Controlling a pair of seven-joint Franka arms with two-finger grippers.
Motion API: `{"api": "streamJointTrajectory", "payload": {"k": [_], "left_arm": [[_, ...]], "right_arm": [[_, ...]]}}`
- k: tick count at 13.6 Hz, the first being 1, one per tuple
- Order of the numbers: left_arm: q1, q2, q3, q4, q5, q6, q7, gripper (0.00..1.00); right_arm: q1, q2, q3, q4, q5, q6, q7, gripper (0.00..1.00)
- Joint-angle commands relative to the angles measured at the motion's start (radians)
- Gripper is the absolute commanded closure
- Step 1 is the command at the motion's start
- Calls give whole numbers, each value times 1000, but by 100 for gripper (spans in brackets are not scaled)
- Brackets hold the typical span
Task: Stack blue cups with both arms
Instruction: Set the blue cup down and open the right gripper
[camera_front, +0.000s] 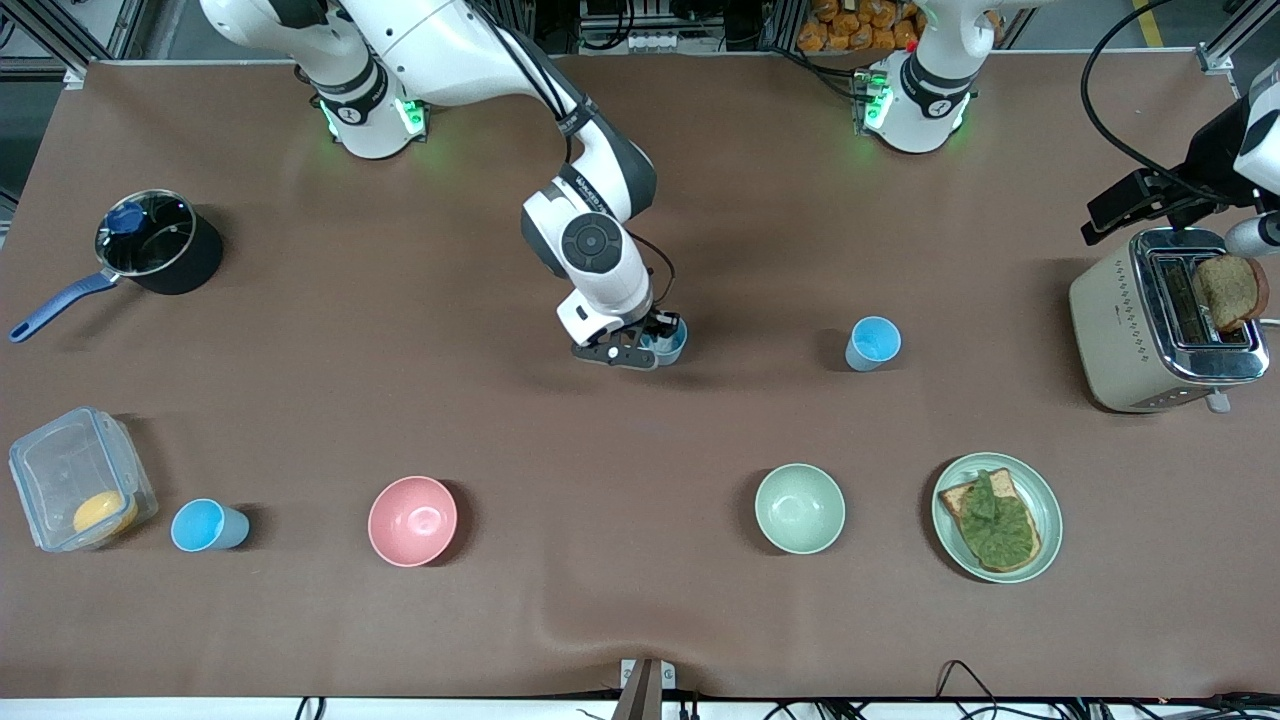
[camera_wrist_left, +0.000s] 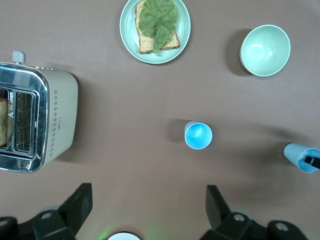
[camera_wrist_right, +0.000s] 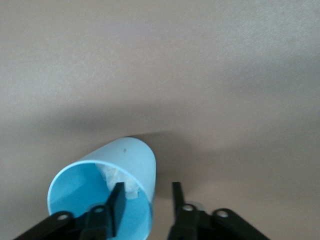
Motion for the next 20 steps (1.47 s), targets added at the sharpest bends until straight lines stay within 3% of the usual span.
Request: {"api": "streamJointTrajectory", "payload": {"k": [1, 6, 8, 11, 15, 17, 20], "left_arm": [[8, 0, -6, 9, -11, -14, -11, 0], [-4, 5, -6, 6, -14, -14, -14, 0], [-1, 5, -6, 6, -14, -14, -14, 0], [-2, 2, -6, 6, -17, -14, -22, 0], [-3, 3, -6, 4, -16, -16, -23, 0], [-3, 3, -6, 0, -16, -16, -23, 0], [-1, 5, -6, -4, -13, -16, -23, 0]], "right_arm": [[24, -6, -20, 23, -17, -9, 26, 0], [-56, -237, -23, 17, -48, -196, -93, 0], [-108, -310, -36, 12, -139, -308, -155, 0], [-198, -420, -44, 11, -184, -439, -215, 0], [-289, -495, -72, 17, -217, -550, -353, 0], [-359, -532, -73, 26, -218, -601, -515, 0], [-479, -560, -73, 41, -239, -572, -583, 0]]}}
